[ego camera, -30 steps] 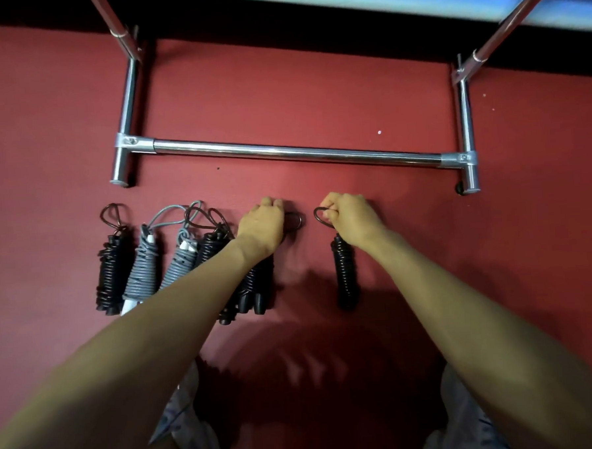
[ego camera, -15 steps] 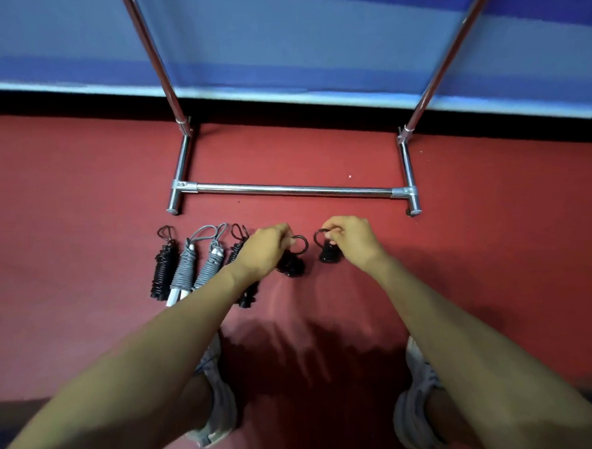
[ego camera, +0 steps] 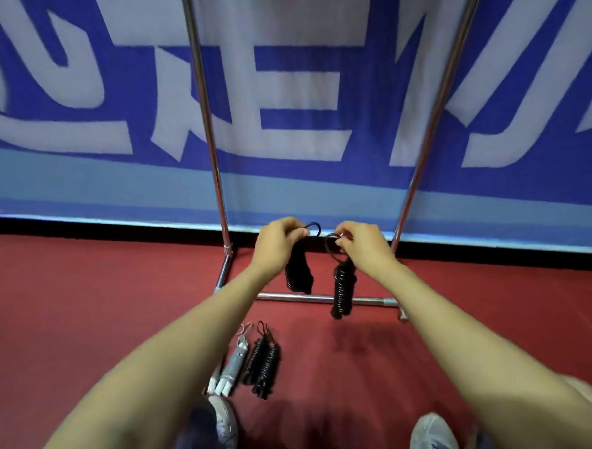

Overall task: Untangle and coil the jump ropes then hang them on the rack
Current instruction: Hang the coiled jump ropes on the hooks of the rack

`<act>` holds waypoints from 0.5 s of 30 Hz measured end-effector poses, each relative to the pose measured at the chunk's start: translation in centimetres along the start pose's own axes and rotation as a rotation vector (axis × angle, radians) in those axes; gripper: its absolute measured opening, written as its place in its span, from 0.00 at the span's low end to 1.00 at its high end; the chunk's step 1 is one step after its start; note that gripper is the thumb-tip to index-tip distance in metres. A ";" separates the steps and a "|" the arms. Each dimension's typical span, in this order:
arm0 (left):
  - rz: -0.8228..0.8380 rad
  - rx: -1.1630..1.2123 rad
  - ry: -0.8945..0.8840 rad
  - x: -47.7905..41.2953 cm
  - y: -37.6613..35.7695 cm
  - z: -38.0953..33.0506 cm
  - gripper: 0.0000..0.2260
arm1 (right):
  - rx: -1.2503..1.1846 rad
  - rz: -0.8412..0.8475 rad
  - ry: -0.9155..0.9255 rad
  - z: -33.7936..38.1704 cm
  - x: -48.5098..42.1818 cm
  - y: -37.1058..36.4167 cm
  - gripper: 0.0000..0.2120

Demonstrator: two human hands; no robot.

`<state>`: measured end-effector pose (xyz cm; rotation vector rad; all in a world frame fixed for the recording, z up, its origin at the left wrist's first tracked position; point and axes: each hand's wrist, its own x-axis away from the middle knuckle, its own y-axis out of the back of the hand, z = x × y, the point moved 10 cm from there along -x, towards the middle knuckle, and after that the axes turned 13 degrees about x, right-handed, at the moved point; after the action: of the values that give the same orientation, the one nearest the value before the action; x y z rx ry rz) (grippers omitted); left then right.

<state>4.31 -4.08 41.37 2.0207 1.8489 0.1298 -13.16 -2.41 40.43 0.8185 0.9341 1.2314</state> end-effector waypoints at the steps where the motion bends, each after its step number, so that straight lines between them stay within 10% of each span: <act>1: -0.027 0.019 -0.025 -0.4 1.2 -1.5 0.06 | -0.006 -0.016 0.016 1.3 -0.3 1.5 0.13; 15: -0.322 0.206 -0.215 -11.0 13.4 -15.0 0.06 | -0.130 -0.341 0.199 15.2 -9.9 19.3 0.06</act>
<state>10.61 -12.07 61.94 1.7485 2.0825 -0.3669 -7.73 -9.38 65.44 0.4164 1.0916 1.0730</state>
